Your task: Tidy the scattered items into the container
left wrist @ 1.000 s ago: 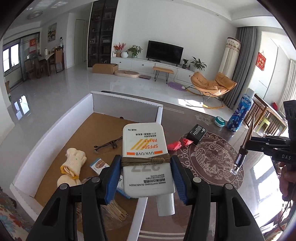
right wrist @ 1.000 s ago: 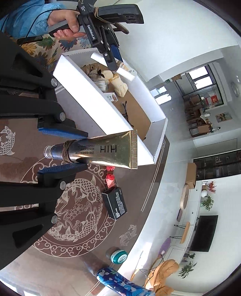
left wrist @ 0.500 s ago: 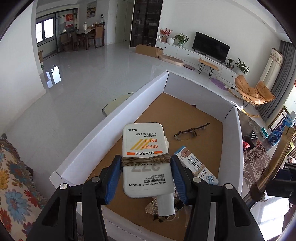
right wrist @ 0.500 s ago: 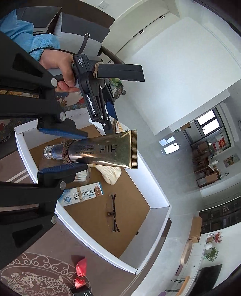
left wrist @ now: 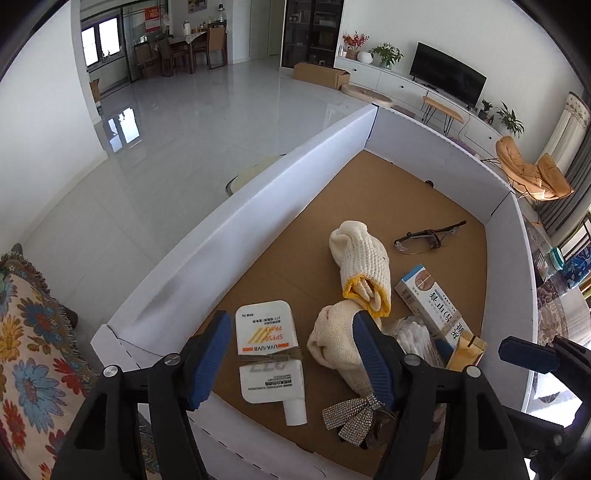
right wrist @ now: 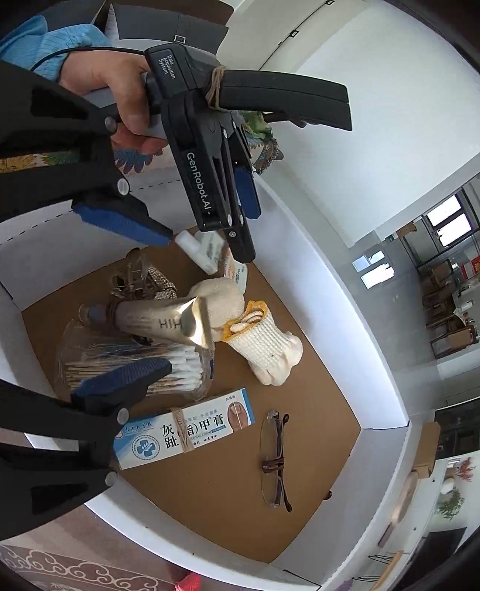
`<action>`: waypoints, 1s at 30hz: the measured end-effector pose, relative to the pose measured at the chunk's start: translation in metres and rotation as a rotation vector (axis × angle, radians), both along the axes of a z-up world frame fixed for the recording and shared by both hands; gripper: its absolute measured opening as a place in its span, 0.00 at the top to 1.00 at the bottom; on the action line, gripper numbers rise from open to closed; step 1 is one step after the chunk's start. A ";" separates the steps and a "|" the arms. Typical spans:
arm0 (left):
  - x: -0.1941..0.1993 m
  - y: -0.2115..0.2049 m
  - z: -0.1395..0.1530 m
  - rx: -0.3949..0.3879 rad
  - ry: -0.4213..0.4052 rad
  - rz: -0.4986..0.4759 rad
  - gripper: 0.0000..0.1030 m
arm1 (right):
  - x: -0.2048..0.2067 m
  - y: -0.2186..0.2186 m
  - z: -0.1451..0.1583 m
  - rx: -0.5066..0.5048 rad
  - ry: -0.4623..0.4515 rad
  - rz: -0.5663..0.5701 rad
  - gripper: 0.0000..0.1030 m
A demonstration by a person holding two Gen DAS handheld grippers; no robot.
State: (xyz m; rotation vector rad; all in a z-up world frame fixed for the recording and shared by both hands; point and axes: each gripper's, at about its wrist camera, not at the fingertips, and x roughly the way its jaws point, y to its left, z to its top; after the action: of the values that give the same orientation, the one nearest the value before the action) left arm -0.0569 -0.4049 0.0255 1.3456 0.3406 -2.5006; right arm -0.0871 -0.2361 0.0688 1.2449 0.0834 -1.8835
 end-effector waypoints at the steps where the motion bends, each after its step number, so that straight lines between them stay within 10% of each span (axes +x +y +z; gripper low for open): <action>1: 0.003 0.003 0.004 -0.010 0.011 0.005 0.34 | -0.001 0.006 0.006 -0.024 0.018 -0.015 0.28; 12: 0.030 0.188 0.063 -0.028 0.207 -0.295 0.26 | 0.009 0.184 0.019 0.046 0.422 -0.311 0.06; 22: 0.031 0.374 -0.011 0.103 0.126 -0.568 0.09 | 0.007 0.408 -0.069 0.290 0.244 -0.714 0.06; 30: 0.018 0.405 -0.088 0.059 -0.011 -0.548 0.09 | 0.027 0.434 -0.085 0.277 0.215 -0.748 0.06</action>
State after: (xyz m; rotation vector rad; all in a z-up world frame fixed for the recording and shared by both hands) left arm -0.0390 -0.0001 -0.0627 1.6562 0.0395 -2.9303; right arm -0.0597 0.1979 -0.0164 1.3644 -0.0140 -2.7260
